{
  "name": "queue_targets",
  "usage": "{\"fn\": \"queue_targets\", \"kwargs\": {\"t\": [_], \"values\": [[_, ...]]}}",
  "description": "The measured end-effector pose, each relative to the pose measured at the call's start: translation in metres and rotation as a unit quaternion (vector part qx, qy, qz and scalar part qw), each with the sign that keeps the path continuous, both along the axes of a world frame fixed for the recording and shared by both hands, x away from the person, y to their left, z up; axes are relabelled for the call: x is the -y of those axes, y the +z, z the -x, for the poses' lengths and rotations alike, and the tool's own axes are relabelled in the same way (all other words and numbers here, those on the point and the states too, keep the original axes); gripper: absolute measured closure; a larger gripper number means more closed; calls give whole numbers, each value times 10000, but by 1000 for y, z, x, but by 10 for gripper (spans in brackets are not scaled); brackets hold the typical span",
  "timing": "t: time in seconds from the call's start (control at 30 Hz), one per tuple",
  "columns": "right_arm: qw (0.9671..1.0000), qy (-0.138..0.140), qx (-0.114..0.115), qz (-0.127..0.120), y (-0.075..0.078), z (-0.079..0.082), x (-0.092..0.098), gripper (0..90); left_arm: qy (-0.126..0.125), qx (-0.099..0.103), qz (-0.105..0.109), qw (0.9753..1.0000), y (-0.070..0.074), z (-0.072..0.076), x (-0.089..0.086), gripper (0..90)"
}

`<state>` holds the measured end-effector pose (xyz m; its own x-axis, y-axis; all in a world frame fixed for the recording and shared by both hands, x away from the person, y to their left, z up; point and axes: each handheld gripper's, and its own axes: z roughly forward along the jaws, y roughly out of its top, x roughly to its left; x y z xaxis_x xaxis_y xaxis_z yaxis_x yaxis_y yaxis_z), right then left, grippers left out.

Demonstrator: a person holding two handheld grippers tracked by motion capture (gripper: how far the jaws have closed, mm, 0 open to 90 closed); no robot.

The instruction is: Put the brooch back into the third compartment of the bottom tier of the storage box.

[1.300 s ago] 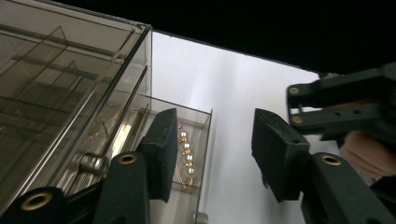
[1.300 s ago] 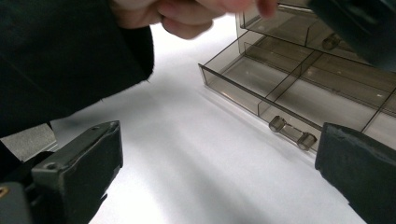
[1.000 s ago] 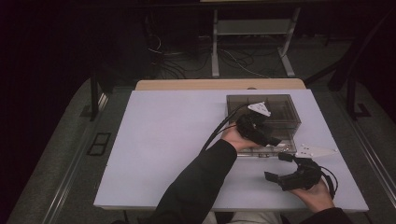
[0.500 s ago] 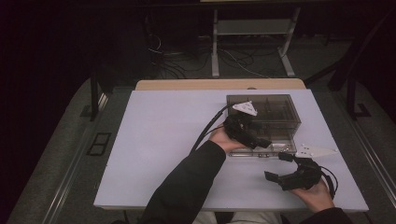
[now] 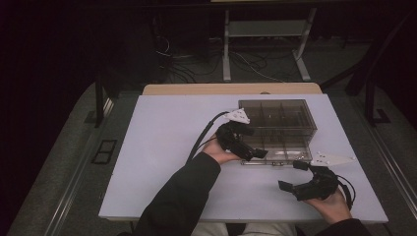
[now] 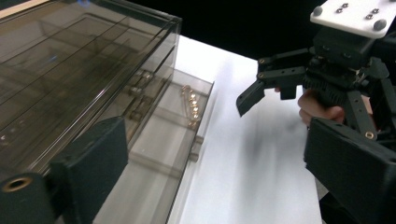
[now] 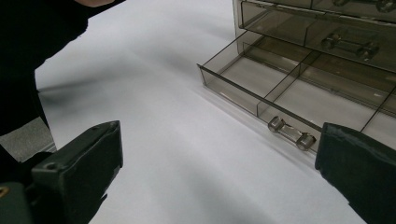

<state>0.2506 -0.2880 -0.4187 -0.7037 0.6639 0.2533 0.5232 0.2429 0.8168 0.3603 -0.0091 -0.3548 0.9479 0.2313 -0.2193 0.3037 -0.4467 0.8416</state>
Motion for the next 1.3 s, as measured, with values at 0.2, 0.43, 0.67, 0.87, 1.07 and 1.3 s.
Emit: {"fn": "queue_targets", "kwargs": {"t": [0.2, 0.43, 0.67, 0.87, 1.07, 1.3], "values": [[10000, -4, 4, 10, 0, 0, 0, 3, 174, 12, 4, 9998, -1, 5, -17, 0], [10000, -20, 7, 10, 0, 0, 0, 3, 350, 8, 38, 9994, -2, 11, -38, 0], [10000, -33, -26, 0, 0, 0, 0, 3, 598, 7, 103, 9982, -8, 16, -58, 0], [10000, -39, -30, 8, 0, 0, 0, 3, 751, 43, 187, 9970, -12, 22, -72, 0], [10000, -21, -9, 19, 0, 0, -1, 2, 897, 108, 198, 9957, -17, 31, -83, 0], [10000, -26, -13, 31, 0, 0, -1, 3, 1048, 101, 231, 9942, -25, 40, -98, 0]]}}
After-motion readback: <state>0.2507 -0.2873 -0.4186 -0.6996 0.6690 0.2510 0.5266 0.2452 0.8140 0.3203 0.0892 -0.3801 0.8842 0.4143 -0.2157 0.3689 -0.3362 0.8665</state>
